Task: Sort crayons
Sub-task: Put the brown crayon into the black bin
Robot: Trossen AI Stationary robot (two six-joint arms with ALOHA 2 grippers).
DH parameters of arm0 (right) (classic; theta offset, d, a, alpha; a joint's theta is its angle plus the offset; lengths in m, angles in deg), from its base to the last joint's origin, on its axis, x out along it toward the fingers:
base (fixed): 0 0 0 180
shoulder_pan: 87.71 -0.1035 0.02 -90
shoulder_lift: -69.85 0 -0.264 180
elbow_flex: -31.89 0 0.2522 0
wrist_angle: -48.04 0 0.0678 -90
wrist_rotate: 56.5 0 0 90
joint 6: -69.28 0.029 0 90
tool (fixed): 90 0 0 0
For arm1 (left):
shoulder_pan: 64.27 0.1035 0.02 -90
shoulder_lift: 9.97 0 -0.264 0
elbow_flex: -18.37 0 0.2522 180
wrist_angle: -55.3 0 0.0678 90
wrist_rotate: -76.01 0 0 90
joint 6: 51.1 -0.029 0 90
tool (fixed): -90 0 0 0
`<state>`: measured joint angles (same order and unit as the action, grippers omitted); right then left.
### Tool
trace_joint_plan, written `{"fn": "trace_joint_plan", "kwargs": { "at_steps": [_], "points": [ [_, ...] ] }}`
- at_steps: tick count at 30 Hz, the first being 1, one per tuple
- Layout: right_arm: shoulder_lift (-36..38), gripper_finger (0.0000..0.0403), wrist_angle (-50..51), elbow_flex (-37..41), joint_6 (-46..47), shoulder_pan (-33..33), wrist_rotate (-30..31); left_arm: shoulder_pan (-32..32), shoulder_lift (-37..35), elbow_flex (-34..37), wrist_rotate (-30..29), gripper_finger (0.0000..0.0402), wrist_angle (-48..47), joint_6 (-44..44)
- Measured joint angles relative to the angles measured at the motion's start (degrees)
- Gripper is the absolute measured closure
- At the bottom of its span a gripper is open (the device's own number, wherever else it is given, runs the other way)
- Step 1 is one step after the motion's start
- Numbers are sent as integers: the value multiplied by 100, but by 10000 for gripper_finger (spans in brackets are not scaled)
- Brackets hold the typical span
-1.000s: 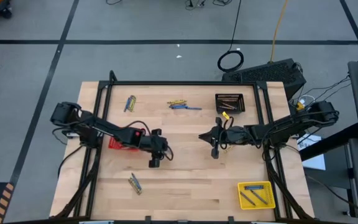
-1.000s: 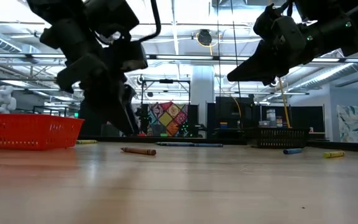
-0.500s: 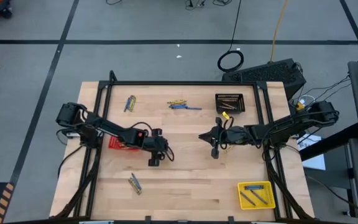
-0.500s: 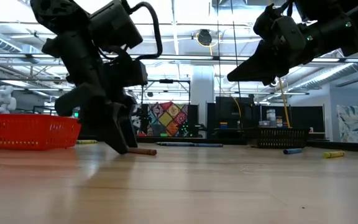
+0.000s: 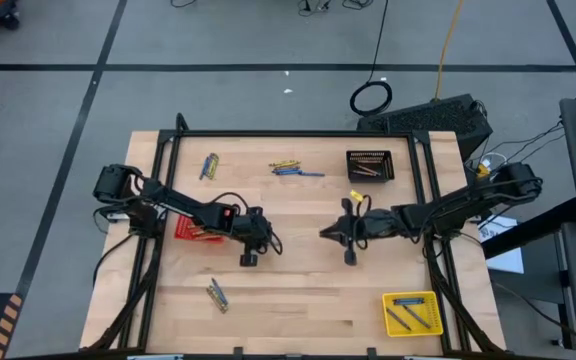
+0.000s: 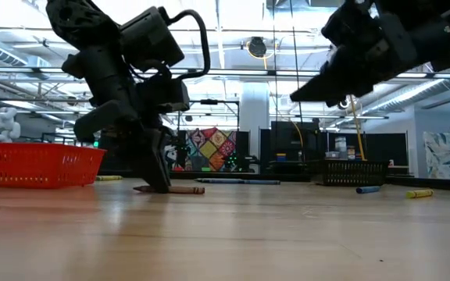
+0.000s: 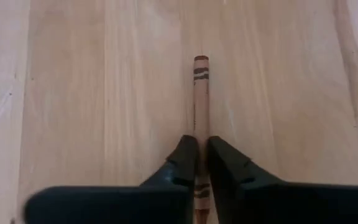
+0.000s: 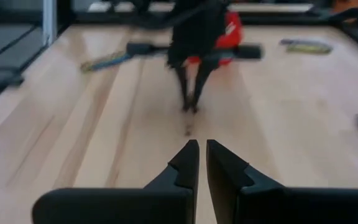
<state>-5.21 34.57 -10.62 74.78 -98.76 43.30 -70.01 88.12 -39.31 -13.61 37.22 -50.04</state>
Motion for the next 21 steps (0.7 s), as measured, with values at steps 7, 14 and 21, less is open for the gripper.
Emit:
{"fn": "trace_joint_plan", "kwargs": {
  "at_steps": [7,14,21],
  "points": [
    [-1004,385,-789,0,173,-70,-238,-183,54,-372,-502,393,123,9],
    [-1863,322,-1307,-85,172,64,423,-214,35,-545,-798,394,736,277],
    [-2454,256,-1332,-555,-95,171,487,-216,31,-546,-802,395,861,289]
  ]
}}
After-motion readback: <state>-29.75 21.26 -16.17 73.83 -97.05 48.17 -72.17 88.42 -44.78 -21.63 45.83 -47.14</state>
